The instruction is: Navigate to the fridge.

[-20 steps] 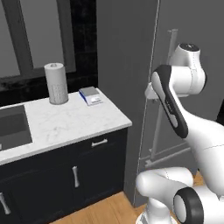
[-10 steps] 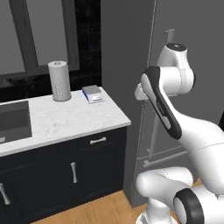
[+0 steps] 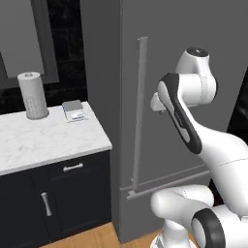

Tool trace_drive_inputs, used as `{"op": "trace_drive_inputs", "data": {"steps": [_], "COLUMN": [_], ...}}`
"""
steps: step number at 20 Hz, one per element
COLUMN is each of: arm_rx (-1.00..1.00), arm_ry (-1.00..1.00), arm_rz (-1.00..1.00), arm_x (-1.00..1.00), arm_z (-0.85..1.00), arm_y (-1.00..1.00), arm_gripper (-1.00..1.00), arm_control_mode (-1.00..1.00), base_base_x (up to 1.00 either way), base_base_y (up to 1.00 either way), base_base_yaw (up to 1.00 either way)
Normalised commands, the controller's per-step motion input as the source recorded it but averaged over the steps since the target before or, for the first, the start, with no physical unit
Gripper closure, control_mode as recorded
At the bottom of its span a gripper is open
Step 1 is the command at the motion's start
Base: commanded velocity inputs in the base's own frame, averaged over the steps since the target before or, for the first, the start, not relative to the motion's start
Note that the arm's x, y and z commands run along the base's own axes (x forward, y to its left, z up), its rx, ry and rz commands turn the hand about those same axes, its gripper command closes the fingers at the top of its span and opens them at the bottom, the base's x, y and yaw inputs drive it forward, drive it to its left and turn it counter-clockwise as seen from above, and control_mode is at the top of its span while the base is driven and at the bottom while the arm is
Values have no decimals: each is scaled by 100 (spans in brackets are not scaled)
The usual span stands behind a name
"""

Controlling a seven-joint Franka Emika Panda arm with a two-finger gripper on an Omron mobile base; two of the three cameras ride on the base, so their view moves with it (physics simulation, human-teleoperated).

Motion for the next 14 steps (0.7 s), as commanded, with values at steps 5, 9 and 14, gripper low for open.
{"op": "trace_drive_inputs", "data": {"steps": [5,9,14], "arm_rx": [0,0,0], "arm_ry": [0,0,0], "arm_rz": [0,0,0], "arm_x": [0,0,0], "arm_z": [0,0,0], "arm_y": [0,0,0], "arm_gripper": [-100,-100,-100], "arm_control_mode": [100,100,100], "base_base_x": [49,19,26], "base_base_y": [-57,-37,-16], "base_base_yaw": [15,14,13]}}
